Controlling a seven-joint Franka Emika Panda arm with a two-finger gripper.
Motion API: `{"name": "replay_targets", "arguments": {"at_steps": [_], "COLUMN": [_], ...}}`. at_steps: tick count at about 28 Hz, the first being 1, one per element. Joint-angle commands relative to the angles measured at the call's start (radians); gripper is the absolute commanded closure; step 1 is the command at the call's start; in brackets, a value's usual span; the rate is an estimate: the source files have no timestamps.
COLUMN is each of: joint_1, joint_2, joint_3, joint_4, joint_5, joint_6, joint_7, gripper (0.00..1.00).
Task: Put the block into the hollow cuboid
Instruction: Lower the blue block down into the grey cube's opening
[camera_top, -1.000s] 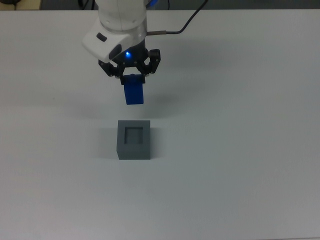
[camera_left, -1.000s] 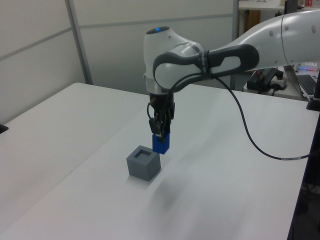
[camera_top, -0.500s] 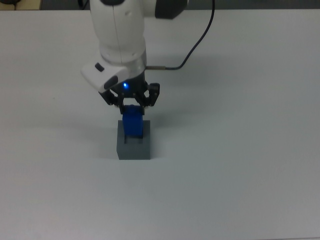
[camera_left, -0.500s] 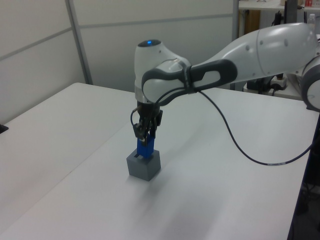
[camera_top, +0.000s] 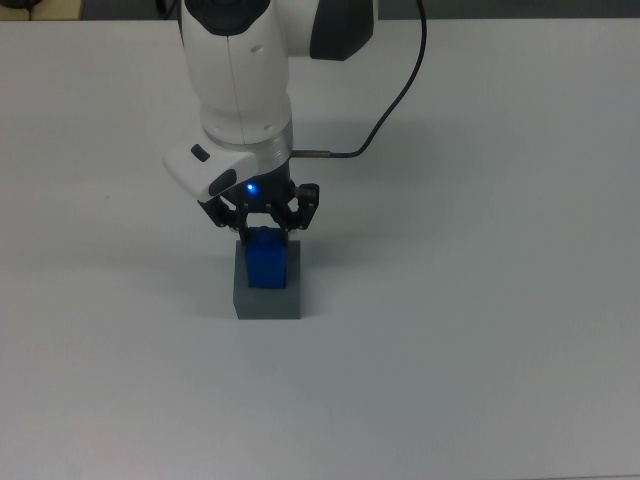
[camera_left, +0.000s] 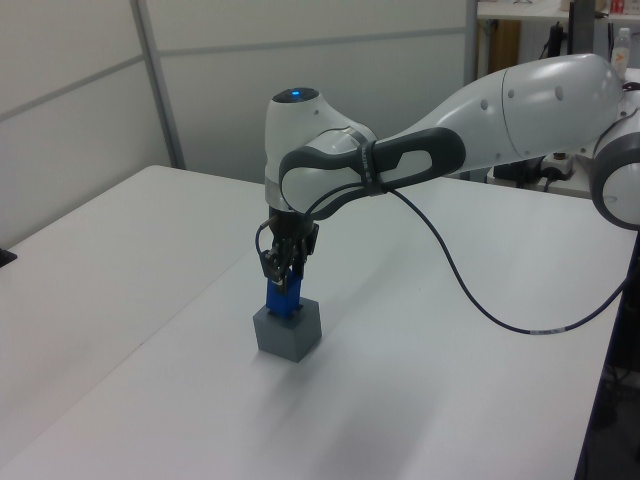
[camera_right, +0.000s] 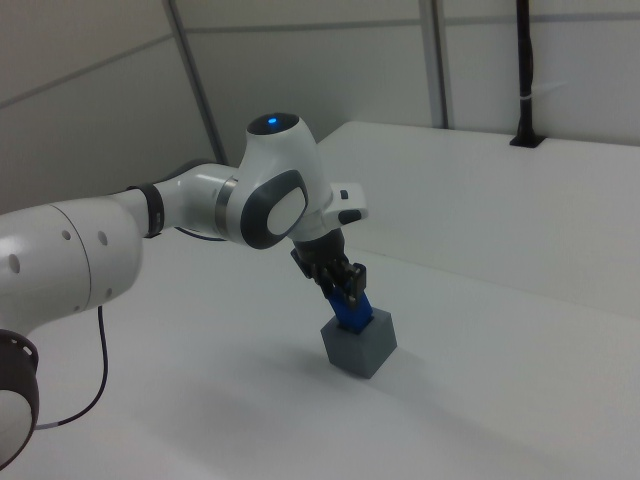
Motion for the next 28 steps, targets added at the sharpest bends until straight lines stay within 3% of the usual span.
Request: {"name": "replay_targets", "arguments": {"at_steps": [1,12,28], "joint_1": [0.004,0.003,0.004], "joint_2": [0.015,0.015,0.006], "joint_3": [-0.005,-0.007,-0.017], "joint_4": [0.019,0.014,-0.009], "joint_5": [-0.015,-0.013,-0.012], "joint_6": [0.016,0.022,-0.010], "joint_7": [-0.027,-0.150,-0.119], "gripper": [1.00,1.00,1.00]}}
